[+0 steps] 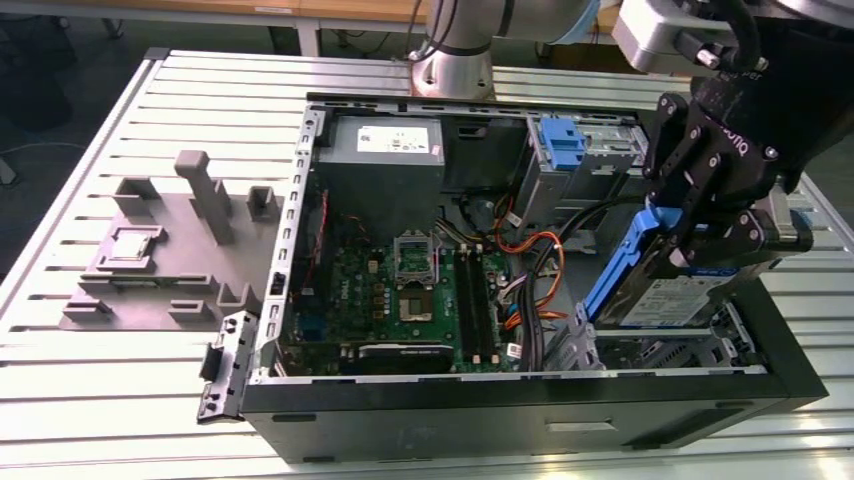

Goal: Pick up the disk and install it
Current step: 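Insert the disk into the insertion slot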

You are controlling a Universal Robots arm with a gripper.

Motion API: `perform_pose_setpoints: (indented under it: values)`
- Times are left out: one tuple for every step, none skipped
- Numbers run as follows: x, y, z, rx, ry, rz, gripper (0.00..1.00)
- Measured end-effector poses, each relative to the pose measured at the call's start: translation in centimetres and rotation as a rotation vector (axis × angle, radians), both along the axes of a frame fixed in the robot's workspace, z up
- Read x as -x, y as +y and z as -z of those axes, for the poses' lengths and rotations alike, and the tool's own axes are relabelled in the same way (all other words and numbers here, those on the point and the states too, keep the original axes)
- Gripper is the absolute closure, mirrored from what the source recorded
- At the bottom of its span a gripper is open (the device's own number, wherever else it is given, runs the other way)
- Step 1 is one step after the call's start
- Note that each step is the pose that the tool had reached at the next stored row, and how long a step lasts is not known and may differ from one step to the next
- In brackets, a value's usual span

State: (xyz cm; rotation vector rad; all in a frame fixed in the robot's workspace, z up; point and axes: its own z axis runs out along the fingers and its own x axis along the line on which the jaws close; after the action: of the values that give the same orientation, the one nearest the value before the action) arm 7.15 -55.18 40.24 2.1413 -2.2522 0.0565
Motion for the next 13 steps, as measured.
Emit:
perform_pose_setpoints:
  values:
    - [0.0,0.0,0.1,0.0,0.0,0.0,0.63]
    - [0.0,-0.01,0.21,0.0001,0.0001,0.0,0.63]
    - [0.0,-0.01,0.32,0.0,0.0,0.0,0.63]
    - [0.0,-0.02,0.44,0.0001,0.0,0.0,0.63]
    - [0.0,-0.02,0.56,0.0,0.0,0.0,0.63]
    - [0.0,-0.03,0.68,-0.0001,0.0,0.0,0.63]
    - [0.0,-0.04,0.79,0.0,0.0,0.0,0.63]
    - [0.0,-0.04,0.91,0.0,0.0,0.0,0.63]
    - [0.0,-0.05,1.02,0.0001,0.0,0.0,0.63]
    - [0.0,-0.06,1.14,0.0001,0.0001,0.0,0.63]
    - [0.0,-0.07,1.28,0.0,0.0,0.0,0.63]
    - [0.0,-0.08,1.41,0.0,0.0,0.0,0.63]
    - [0.0,-0.09,1.54,0.0001,0.0001,0.0,0.63]
